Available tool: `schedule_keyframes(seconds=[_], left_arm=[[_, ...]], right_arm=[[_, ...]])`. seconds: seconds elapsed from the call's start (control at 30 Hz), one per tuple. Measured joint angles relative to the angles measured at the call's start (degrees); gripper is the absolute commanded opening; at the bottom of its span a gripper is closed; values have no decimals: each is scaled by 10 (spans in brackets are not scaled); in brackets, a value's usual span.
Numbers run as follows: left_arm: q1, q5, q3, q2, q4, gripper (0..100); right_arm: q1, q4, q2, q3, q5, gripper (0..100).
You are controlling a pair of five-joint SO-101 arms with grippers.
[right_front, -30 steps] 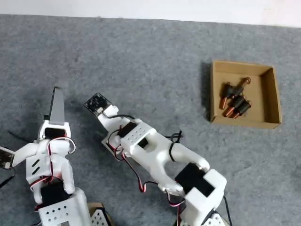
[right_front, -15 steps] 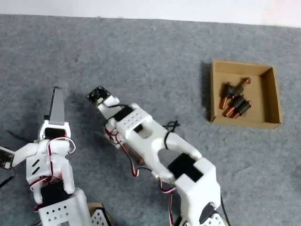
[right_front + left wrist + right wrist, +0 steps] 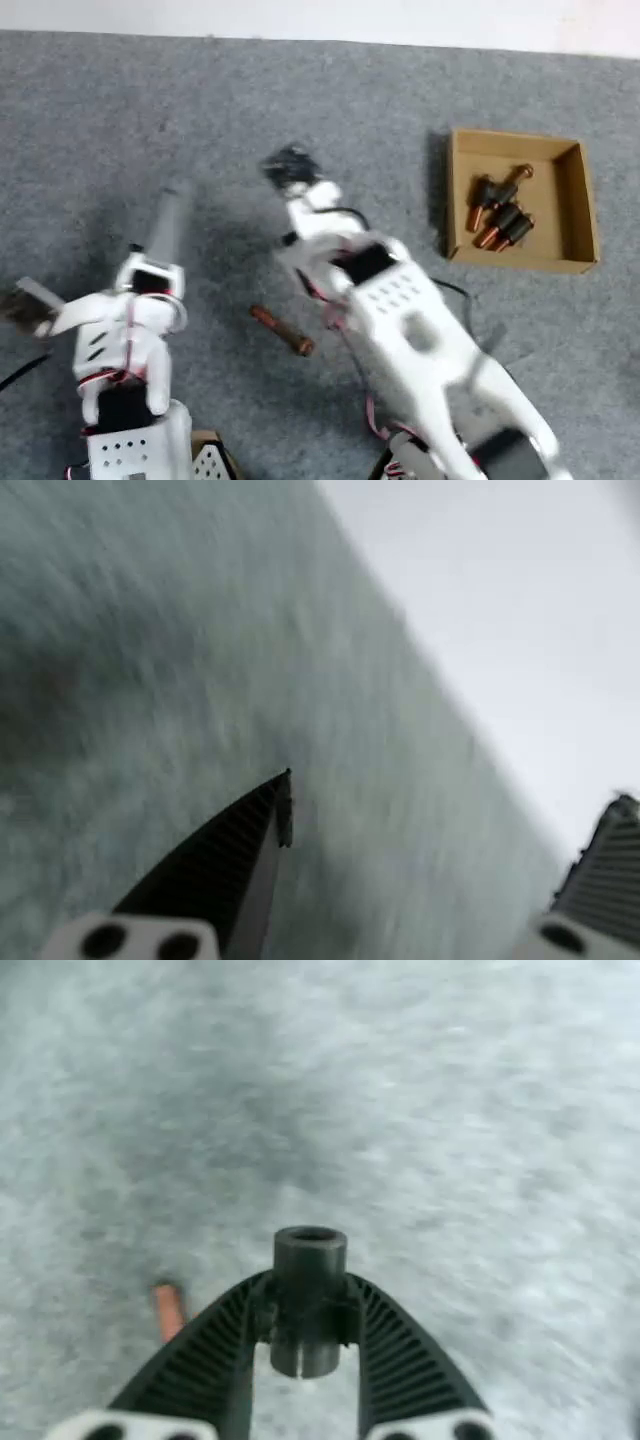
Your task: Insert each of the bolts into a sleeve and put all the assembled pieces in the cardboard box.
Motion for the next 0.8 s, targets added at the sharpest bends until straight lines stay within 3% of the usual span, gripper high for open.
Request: schedule_keyframes(seconds=[0.13, 0.23, 0.43, 0.6, 0.8], left_arm=[[145, -75, -49, 0, 141, 284], [192, -109, -69, 0, 218, 206], [260, -166, -74, 0, 279, 245], [291, -222, -64, -1, 285, 281], [257, -385, -73, -1, 280, 228]], right_arm=[[47, -21, -111, 91, 1, 5], [70, -23, -154, 131, 1, 5], [84, -23, -168, 145, 1, 5], [86, -23, -169, 145, 1, 5], [86, -23, -170, 164, 1, 5]])
